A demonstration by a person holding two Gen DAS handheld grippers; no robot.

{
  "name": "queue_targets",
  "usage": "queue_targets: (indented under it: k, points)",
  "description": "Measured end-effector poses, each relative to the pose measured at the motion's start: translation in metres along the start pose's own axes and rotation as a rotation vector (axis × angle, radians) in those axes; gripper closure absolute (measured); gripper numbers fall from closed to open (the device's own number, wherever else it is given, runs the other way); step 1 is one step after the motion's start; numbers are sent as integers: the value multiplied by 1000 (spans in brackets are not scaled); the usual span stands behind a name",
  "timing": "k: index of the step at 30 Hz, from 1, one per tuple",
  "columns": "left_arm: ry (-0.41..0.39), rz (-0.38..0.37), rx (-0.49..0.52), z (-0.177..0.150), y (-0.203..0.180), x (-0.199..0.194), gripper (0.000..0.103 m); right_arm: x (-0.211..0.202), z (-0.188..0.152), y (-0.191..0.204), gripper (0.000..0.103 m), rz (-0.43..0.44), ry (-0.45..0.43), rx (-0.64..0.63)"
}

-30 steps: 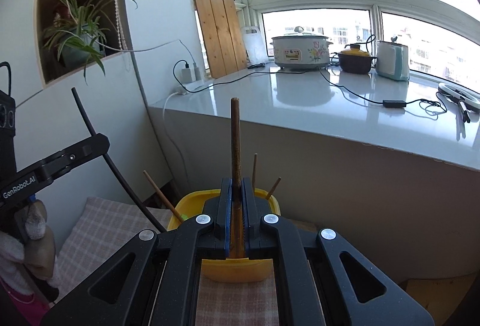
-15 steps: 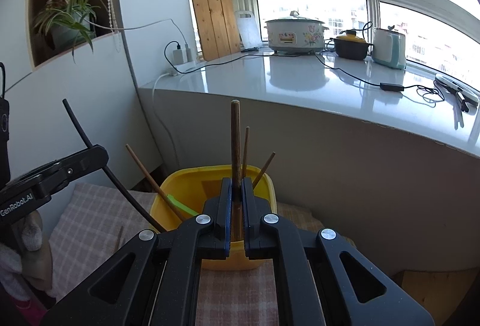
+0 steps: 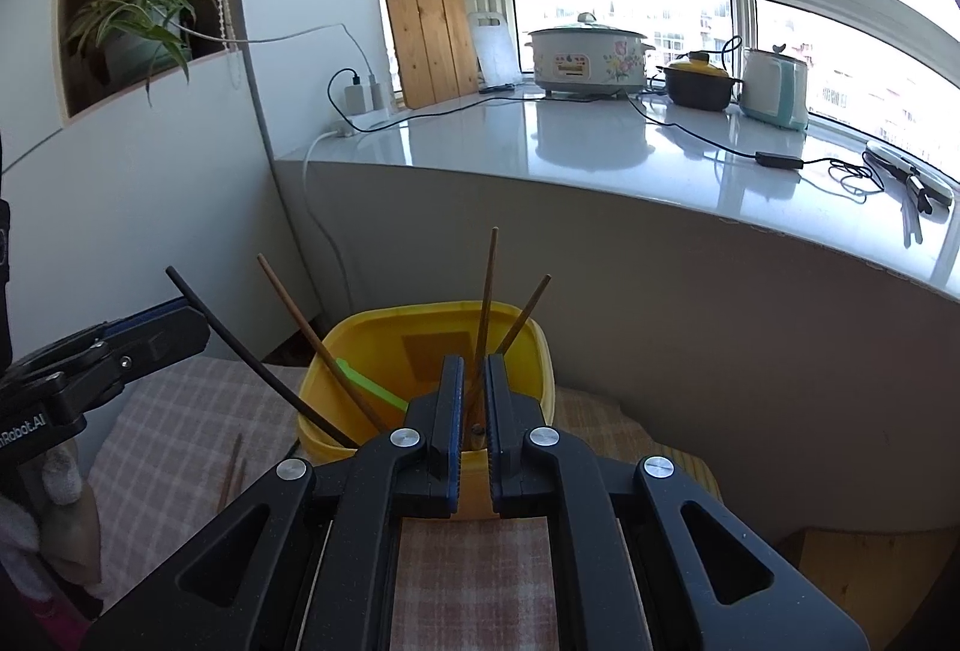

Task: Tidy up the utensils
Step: 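Lower both chopsticks into the yellow container and open both grippers, then move both open grippers back down to the remaining items on the cloth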

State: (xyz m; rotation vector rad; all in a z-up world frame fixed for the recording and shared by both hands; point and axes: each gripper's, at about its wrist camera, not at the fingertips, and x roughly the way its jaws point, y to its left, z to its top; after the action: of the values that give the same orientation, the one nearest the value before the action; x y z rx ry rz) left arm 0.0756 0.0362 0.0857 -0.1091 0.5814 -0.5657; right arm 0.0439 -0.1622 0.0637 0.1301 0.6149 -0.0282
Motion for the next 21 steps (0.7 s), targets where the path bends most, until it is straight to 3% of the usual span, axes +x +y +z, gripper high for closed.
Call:
queue_targets:
  k: [2,8,12,21]
  points:
    - [-2,4,-3,-6,2,-6,77,-5,-3,1,71,-1,-18,0]
    - [16,51,-6,-28,15,-19,67,-15,-11,9,67,-8,-43,-6]
    - [42,84,-37,-42,31,-24,49,-19,-16,14,57,1,-49,-3]
    - [95,162,-81,-69,66,-35,48,-20,-30,33,48,24,-28,-35]
